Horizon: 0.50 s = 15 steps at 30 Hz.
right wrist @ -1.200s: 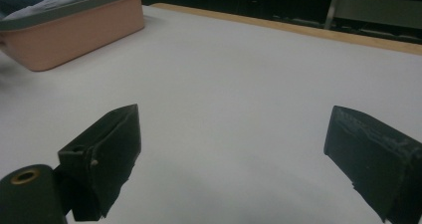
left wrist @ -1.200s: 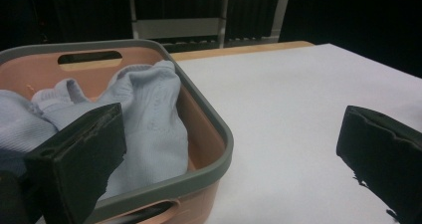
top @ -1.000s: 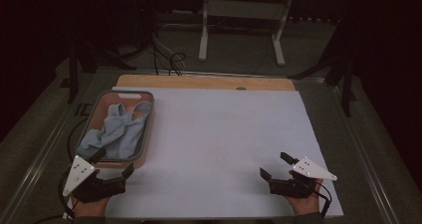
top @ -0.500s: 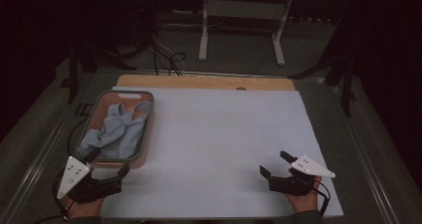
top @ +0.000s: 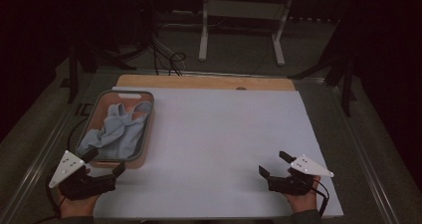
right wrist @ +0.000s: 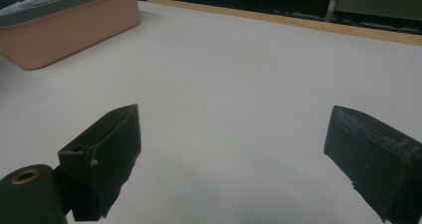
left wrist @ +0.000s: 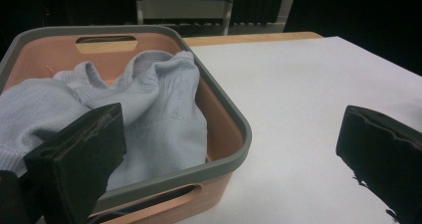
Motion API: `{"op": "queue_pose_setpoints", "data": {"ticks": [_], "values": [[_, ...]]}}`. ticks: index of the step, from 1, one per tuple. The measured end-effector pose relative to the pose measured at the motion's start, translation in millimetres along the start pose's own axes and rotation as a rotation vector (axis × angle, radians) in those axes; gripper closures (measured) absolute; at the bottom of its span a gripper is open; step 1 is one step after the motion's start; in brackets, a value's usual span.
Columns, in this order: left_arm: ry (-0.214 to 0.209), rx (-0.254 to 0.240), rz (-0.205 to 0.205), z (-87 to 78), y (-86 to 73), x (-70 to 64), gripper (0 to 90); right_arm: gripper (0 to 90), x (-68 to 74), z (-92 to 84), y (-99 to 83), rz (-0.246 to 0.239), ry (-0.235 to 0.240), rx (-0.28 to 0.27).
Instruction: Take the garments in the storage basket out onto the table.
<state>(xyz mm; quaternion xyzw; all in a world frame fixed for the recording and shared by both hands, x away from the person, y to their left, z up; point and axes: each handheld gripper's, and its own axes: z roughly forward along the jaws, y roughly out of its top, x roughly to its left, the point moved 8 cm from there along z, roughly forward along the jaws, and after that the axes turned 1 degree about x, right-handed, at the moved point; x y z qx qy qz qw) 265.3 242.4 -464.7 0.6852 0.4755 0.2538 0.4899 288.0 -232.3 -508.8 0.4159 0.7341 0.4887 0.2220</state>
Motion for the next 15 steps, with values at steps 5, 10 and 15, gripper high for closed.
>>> {"op": "queue_pose_setpoints", "data": {"ticks": [5, 10, 15], "values": [[0.003, 0.038, 0.031, -0.6, 5.4, 2.7, 0.7, 7.9, 0.5, 0.5, -0.5, -0.001, -0.001, 0.005], [0.014, 0.057, 0.05, -2.3, 14.0, 6.9, 0.7, 7.9, -0.1, 0.2, -0.2, 0.0, -0.002, 0.002], [0.033, 0.077, 0.076, -2.3, 20.9, 11.8, 0.7, 7.9, -0.7, 0.0, -0.2, 0.001, -0.006, 0.001]]}}
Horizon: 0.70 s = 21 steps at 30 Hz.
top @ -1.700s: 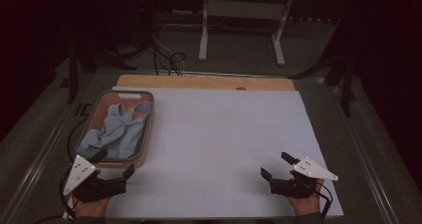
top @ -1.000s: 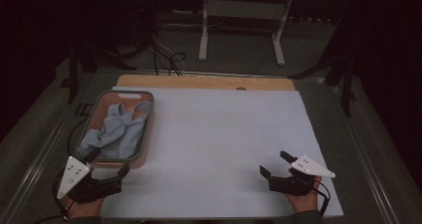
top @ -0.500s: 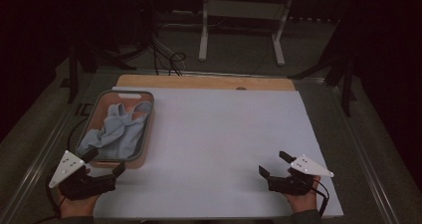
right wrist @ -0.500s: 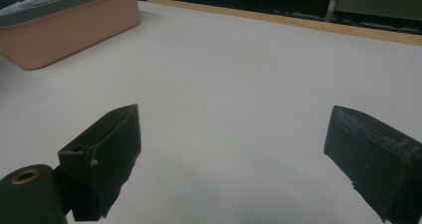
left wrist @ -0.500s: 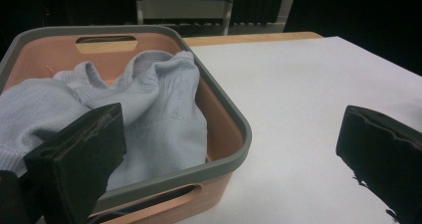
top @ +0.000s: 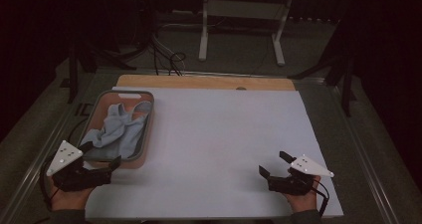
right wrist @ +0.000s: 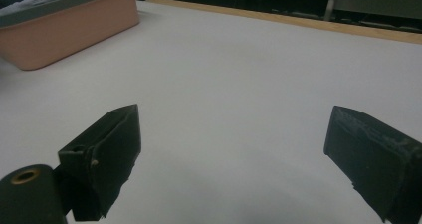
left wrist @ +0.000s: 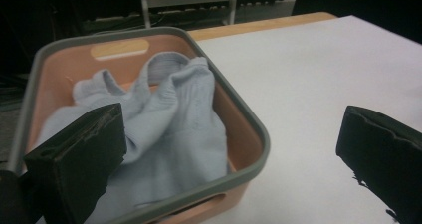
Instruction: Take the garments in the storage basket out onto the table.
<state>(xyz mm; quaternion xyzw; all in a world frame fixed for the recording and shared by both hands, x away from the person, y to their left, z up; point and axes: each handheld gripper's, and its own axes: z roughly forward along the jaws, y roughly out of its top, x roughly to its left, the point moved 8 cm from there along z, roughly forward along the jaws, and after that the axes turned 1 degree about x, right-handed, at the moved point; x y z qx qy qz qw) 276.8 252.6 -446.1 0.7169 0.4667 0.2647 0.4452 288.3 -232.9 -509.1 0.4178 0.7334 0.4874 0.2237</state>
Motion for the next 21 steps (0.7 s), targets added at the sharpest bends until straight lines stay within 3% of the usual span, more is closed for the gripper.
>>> {"op": "queue_pose_setpoints", "data": {"ticks": [8, 21], "values": [[0.03, 0.023, 0.016, 2.4, 6.0, 9.6, 0.7, 7.9, -0.2, -0.5, -0.2, 0.005, -0.001, 0.0], [0.063, 0.099, 0.018, 11.3, 3.2, 21.3, 0.7, 7.9, 0.2, 0.1, -0.8, 0.009, 0.002, 0.006]]}}
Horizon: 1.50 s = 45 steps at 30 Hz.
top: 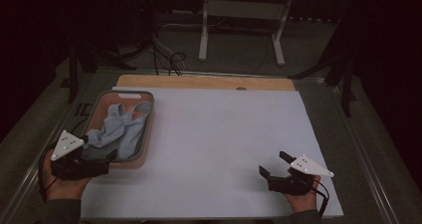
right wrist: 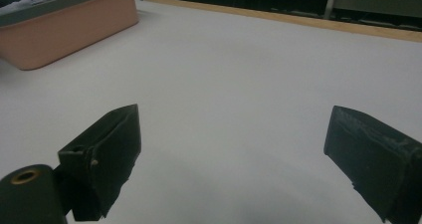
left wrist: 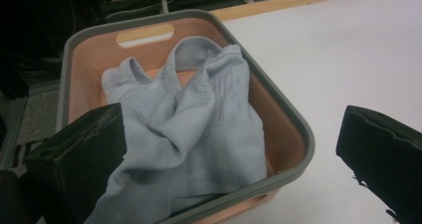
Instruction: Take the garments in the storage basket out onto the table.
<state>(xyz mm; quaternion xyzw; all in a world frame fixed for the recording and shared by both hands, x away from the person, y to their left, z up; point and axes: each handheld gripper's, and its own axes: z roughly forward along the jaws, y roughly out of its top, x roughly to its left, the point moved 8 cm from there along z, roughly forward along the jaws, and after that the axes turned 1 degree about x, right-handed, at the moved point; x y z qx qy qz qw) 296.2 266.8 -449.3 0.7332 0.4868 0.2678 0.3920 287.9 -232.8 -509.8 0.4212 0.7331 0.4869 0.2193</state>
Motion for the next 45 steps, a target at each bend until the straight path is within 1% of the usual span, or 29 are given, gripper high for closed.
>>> {"op": "queue_pose_setpoints", "data": {"ticks": [3, 7, 12, 21, 25, 29, 31, 33, 36, 38, 39, 40, 41, 42, 43, 44, 45], "values": [[0.011, 0.008, -0.001, 1.6, 0.8, 3.4, 0.7, 7.9, -0.2, 0.1, 0.1, -0.003, -0.001, -0.002], [0.043, 0.023, 0.001, 4.3, 1.6, 9.9, 0.7, 7.9, -0.3, 0.4, 0.0, -0.002, -0.002, 0.0], [0.065, 0.046, -0.01, 8.6, 0.0, 18.7, 0.7, 7.9, 0.1, 0.5, -0.2, -0.001, -0.001, 0.001], [0.097, 0.105, -0.031, 19.7, -5.4, 33.4, 0.7, 7.9, 0.0, 0.6, -0.1, -0.001, 0.0, 0.0], [0.1, 0.129, -0.036, 25.7, -8.6, 36.9, 0.7, 7.9, 0.1, 0.6, -0.1, -0.001, 0.0, 0.001], [0.11, 0.174, -0.038, 30.5, -13.5, 40.2, 0.9, 7.9, 0.2, 0.8, -0.2, -0.002, 0.001, 0.001], [0.112, 0.2, -0.034, 32.3, -16.7, 41.6, 4.5, 7.9, 0.0, 1.2, -0.3, -0.004, 0.0, 0.003], [0.148, 0.225, -0.026, 34.6, -20.2, 44.2, 10.8, 7.9, 0.1, 1.3, -0.3, -0.003, 0.0, 0.003], [0.152, 0.256, -0.034, 38.6, -24.6, 45.6, 15.7, 7.9, 0.4, 1.4, -0.4, -0.005, 0.002, 0.004], [0.147, 0.268, -0.034, 40.3, -25.3, 45.2, 18.6, 7.9, 0.5, 1.6, -0.4, -0.007, 0.001, 0.005], [0.152, 0.272, -0.033, 40.7, -24.9, 45.4, 22.2, 7.9, 0.5, 1.7, -0.4, -0.007, 0.001, 0.005], [0.147, 0.272, -0.033, 41.5, -24.0, 45.2, 27.6, 7.9, 0.5, 1.7, -0.4, -0.008, 0.001, 0.005], [0.13, 0.269, -0.032, 42.2, -22.3, 44.1, 33.1, 7.9, 0.6, 1.9, -0.5, -0.007, 0.001, 0.006], [0.125, 0.269, -0.029, 42.9, -21.3, 43.8, 38.4, 7.9, 0.6, 2.0, -0.6, -0.008, 0.001, 0.008], [0.128, 0.273, -0.031, 43.9, -20.1, 43.4, 41.3, 7.9, 0.7, 2.1, -0.6, -0.008, 0.001, 0.007], [0.12, 0.271, -0.038, 45.6, -18.2, 42.8, 43.6, 7.9, 0.7, 2.1, -0.6, -0.009, 0.001, 0.007], [0.114, 0.276, -0.033, 46.1, -17.3, 42.8, 46.4, 7.9, 0.8, 2.1, -0.5, -0.01, 0.002, 0.007]]}}
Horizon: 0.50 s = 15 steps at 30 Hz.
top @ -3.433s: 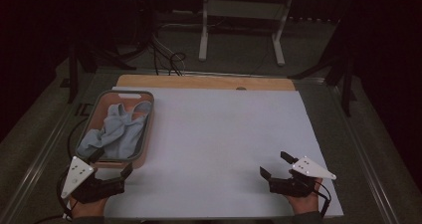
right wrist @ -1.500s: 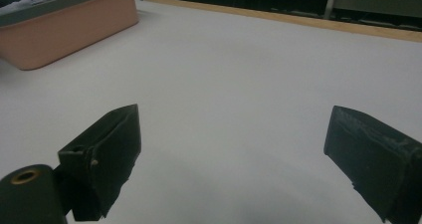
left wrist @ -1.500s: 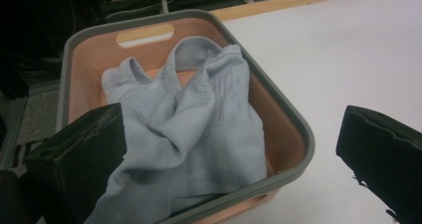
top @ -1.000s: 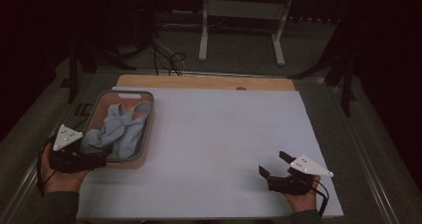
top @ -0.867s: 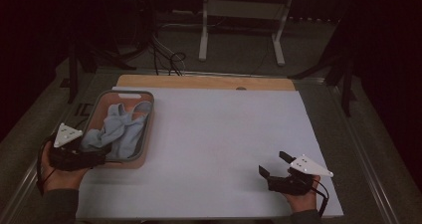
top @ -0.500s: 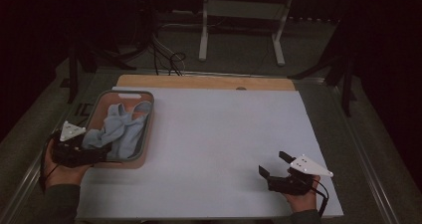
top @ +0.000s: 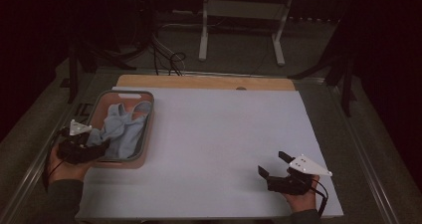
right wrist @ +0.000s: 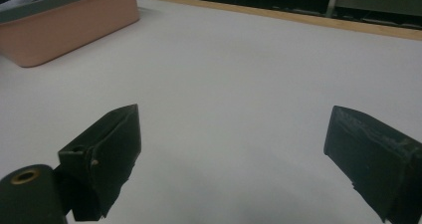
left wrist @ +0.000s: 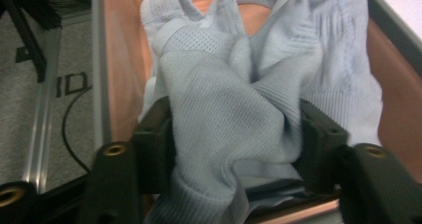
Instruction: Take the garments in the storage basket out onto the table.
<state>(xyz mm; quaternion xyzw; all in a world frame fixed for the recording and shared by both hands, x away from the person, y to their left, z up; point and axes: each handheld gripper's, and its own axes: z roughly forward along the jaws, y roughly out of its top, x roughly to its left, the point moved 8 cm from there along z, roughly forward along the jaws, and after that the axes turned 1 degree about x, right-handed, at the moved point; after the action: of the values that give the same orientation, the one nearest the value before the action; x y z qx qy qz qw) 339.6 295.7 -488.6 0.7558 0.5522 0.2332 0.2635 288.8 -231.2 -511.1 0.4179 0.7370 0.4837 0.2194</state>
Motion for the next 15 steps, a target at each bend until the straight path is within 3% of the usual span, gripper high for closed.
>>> {"op": "queue_pose_setpoints", "data": {"ticks": [5, 15], "values": [[-0.026, 0.001, -0.011, 6.5, 9.1, -5.1, 53.4, 7.9, 0.2, 0.0, -0.1, 0.003, 0.0, 0.002], [-0.081, 0.021, 0.005, 20.7, 22.8, -22.3, 66.3, 7.9, -0.1, 0.0, -0.3, 0.001, -0.002, 0.006]]}}
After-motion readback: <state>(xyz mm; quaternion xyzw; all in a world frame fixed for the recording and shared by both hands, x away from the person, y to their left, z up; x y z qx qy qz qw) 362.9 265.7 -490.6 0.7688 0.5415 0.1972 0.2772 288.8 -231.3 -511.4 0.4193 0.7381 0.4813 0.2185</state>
